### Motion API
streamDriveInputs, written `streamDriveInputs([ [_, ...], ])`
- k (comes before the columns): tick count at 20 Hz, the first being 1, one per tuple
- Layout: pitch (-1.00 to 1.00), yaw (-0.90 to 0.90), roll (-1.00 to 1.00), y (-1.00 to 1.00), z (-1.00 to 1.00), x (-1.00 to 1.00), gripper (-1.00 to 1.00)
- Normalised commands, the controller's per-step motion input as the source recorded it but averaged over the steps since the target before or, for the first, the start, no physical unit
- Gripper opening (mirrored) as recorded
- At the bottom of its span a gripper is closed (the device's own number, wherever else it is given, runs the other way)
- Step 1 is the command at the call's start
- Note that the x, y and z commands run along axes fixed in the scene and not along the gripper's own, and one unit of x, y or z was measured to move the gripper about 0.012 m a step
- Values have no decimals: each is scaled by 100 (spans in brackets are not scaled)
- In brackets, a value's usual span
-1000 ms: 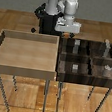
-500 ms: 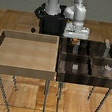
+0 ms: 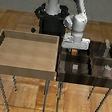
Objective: Place the loaf of bread into the appropriate compartment.
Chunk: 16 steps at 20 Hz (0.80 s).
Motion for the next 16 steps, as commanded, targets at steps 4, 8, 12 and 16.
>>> streamDriveInputs([
  [4, 0, 0, 0, 0, 0, 100, -100],
  [8, 0, 0, 0, 0, 0, 0, -100],
  [12, 0, 0, 0, 0, 0, 0, -100],
  [16, 0, 0, 0, 0, 0, 0, -100],
])
